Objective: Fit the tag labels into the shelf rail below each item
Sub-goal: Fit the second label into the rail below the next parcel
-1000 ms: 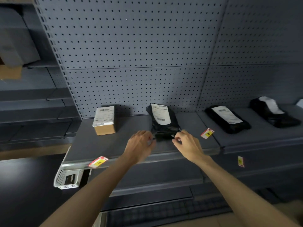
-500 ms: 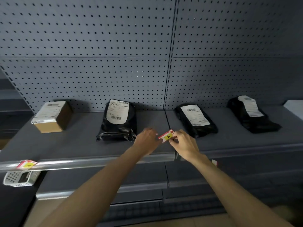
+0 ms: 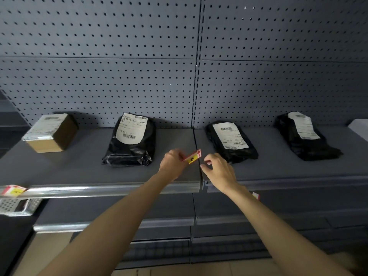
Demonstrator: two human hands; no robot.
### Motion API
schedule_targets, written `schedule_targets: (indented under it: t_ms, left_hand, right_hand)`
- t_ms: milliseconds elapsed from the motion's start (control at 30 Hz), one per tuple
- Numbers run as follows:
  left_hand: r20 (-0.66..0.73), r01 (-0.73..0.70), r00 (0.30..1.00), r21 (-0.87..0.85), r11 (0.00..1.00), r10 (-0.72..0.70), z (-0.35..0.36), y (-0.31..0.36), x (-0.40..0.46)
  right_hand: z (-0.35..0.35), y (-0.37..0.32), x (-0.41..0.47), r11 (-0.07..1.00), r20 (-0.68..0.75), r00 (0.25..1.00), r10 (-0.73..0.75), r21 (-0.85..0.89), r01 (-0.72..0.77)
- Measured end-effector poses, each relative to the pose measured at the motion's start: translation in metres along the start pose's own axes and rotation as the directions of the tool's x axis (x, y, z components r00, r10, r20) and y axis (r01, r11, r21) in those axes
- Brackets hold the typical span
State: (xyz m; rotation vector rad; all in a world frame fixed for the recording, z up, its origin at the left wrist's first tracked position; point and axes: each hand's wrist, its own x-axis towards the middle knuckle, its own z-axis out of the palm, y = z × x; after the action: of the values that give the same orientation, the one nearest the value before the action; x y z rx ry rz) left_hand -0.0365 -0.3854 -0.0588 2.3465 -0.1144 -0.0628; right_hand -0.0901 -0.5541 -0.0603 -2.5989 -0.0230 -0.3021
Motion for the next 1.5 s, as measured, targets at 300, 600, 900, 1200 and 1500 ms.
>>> schedule_targets:
  t_ms: [300, 600, 900, 1200, 1500]
  left_hand:
    - [0.07, -0.039, 0.996, -0.206, 0.978, 0.055, -0.094, -0.052, -0.049]
    - [-0.122, -0.048, 0.991, 0.052, 0.998, 0.054, -0.148, -0.126, -0.098]
    - [-0.123, -0.206, 0.955, 0.382, 0.901, 0.271, -0.142, -0.159, -0.126]
    - [-0.137, -0.252, 0.936, 0.379, 0.89, 0.323, -0.14, -0.164, -0.13]
    - [-0.101, -0.266, 0.939, 0.394, 0.88, 0.33, -0.143, -0.162, -0.131]
  right_hand:
    - [0.015, -0.082, 0.005, 0.714, 0.202, 0.979, 0.014, 0.684, -0.152]
    - [0.059, -0.162, -0.02, 0.734, 0.18, 0.981, -0.076, 0.676, -0.067]
    - [0.079, -0.166, -0.028, 0.798, 0.173, 0.984, -0.044, 0.598, -0.069]
    - [0.099, -0.18, -0.029, 0.904, 0.128, 0.985, -0.113, 0.424, 0.048]
    - [0.099, -0.185, -0.035, 0.974, 0.08, 0.98, -0.181, 0.152, 0.168]
